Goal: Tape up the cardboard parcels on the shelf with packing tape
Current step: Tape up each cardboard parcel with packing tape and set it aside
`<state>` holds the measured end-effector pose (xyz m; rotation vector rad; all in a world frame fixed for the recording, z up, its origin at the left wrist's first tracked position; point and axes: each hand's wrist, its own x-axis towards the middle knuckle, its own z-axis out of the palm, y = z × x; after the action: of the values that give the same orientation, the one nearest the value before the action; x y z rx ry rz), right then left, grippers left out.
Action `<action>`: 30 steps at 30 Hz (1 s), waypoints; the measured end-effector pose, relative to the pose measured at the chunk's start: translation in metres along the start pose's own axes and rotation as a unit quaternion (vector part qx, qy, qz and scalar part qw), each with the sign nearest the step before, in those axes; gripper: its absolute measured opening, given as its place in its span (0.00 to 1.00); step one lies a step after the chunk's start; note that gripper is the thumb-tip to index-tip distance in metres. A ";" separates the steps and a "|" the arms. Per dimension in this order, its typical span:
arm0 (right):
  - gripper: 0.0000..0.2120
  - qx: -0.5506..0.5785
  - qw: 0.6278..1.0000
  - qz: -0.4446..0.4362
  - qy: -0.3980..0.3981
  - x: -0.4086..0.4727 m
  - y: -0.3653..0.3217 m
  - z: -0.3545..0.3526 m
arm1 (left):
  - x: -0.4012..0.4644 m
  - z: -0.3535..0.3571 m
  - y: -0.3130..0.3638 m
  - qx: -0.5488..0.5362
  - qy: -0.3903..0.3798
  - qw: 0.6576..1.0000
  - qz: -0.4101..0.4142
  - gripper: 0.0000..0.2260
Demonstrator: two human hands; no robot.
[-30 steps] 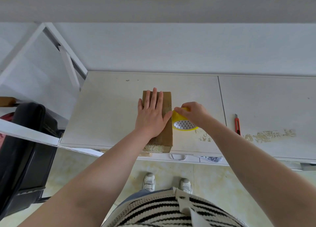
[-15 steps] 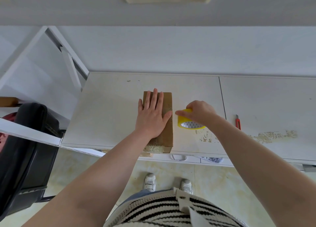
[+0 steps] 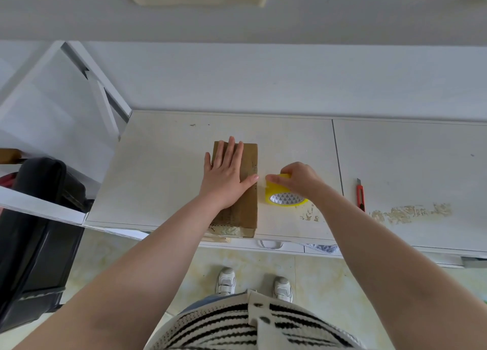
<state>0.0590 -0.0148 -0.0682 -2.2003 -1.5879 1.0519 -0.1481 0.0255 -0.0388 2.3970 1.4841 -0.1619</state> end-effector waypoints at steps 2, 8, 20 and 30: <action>0.32 0.013 1.000 -0.001 0.006 0.000 0.003 0.003 | 0.000 -0.001 0.001 0.001 -0.004 1.000 -0.002 0.38; 0.32 0.015 1.000 0.000 0.012 0.001 0.003 0.005 | 0.003 0.000 0.006 0.021 0.015 1.000 0.003 0.36; 0.35 0.020 1.000 0.008 0.008 0.010 0.006 -0.006 | 0.017 -0.003 0.009 -0.001 -0.001 1.000 0.012 0.37; 0.28 0.007 0.998 0.024 0.053 0.003 0.006 -0.002 | 0.017 -0.003 0.016 0.021 -0.012 1.000 0.002 0.34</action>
<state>0.0652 -0.0144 -0.0713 -2.2555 -1.4870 0.9377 -0.1265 0.0342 -0.0371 2.4212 1.4801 -0.2228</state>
